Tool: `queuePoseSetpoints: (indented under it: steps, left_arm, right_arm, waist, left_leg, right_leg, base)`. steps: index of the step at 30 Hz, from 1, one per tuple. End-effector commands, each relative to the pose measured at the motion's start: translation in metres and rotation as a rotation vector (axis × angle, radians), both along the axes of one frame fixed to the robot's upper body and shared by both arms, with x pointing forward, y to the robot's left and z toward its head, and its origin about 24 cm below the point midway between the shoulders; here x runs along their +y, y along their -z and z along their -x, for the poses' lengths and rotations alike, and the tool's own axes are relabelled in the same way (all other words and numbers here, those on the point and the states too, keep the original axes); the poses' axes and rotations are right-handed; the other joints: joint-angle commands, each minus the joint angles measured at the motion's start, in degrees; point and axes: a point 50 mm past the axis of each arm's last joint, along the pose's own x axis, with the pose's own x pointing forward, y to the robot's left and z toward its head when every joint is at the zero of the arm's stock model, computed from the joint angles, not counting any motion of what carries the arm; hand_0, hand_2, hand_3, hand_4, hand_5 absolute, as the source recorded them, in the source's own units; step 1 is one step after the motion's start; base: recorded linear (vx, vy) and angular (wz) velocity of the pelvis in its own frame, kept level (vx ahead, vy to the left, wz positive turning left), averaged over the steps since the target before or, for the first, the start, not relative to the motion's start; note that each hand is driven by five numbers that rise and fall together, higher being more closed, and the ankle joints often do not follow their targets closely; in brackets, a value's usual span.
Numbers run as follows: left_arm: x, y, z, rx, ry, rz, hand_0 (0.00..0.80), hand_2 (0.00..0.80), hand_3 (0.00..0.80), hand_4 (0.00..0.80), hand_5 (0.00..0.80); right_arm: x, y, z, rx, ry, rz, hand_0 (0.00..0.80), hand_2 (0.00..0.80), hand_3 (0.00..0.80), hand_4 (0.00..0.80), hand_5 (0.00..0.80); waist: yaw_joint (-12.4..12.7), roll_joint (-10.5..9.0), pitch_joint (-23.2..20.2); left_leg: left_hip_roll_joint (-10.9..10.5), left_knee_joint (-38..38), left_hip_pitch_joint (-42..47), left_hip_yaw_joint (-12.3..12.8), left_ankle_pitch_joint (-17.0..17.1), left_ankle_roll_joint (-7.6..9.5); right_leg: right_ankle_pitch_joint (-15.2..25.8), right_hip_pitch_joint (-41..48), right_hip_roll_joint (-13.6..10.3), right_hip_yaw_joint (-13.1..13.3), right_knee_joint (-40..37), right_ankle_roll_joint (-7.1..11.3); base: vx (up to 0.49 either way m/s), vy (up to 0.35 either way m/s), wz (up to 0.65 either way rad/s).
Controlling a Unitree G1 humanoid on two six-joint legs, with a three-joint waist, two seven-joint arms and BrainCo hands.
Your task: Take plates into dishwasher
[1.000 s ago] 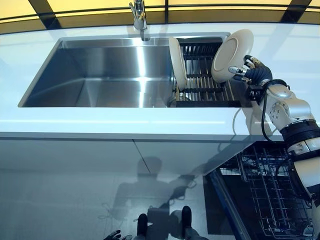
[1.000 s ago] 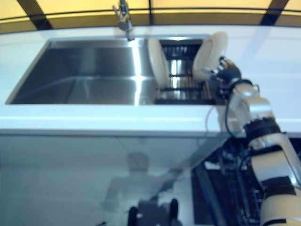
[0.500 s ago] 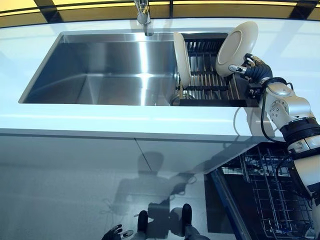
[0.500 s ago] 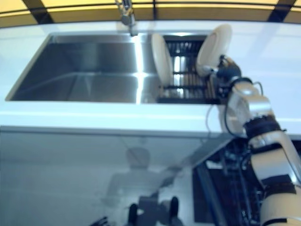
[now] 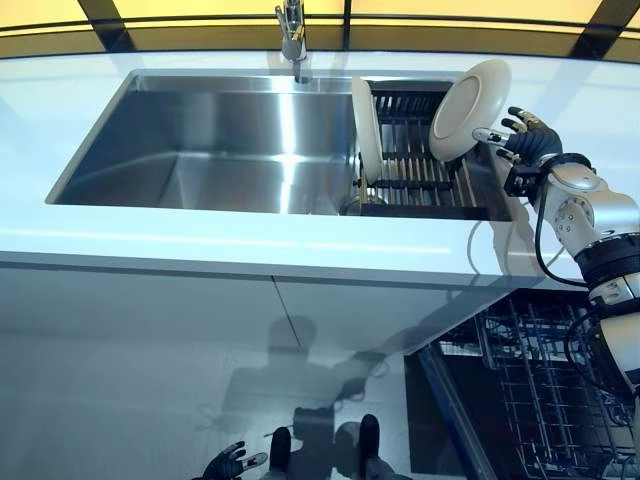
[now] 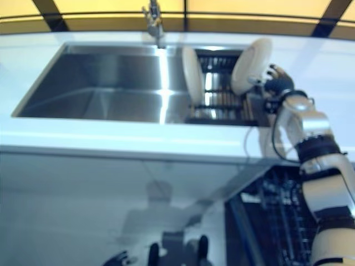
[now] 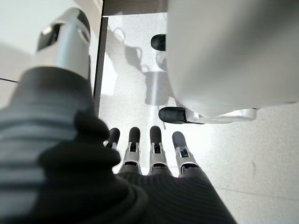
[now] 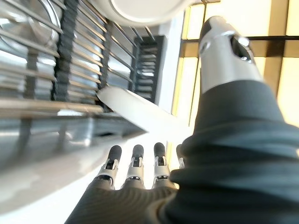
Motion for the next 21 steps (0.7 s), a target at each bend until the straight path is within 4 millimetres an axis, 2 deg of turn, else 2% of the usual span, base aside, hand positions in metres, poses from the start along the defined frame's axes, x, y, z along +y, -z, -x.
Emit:
queuePoseSetpoints:
  steps: [1, 15, 21]
  left_arm:
    - [0.019, 0.007, 0.020, 0.141, 0.012, -0.107, 0.000, 0.000, 0.000, 0.000, 0.000]
    - [0.023, 0.014, 0.043, 0.286, -0.035, -0.136, 0.000, 0.000, 0.000, 0.000, 0.000]
    - [0.028, 0.013, 0.043, 0.274, -0.079, -0.146, 0.000, 0.000, 0.000, 0.000, 0.000]
  right_arm:
    - [-0.010, -0.021, 0.004, -0.055, 0.023, -0.012, 0.000, 0.000, 0.000, 0.000, 0.000]
    - [-0.027, -0.008, 0.010, 0.006, 0.033, -0.011, 0.000, 0.000, 0.000, 0.000, 0.000]
    - [-0.024, -0.011, 0.012, -0.019, 0.004, 0.018, 0.000, 0.000, 0.000, 0.000, 0.000]
  waist:
    - [-0.56, -3.73, -7.36]
    - [-2.24, -4.85, -13.51]
    - [-2.59, -5.39, -13.19]
  left_leg:
    - [-0.71, -0.09, 0.90, 0.32, -0.60, 1.47]
    - [-1.67, 0.57, 7.44, 1.70, -3.25, 2.45]
    - [-0.76, 4.51, 8.29, 1.61, -4.65, 2.37]
  right_leg:
    - [-2.08, 3.18, -2.51, 0.48, -0.12, 3.58]
    - [-3.69, 9.37, -2.35, 2.87, 0.18, 3.20]
    - [-5.12, 10.31, -1.89, 3.07, 2.41, 2.19]
  base:
    - [0.004, 0.029, -0.07]
    - [0.054, 0.028, -0.11]
    - [0.044, -0.072, 0.00]
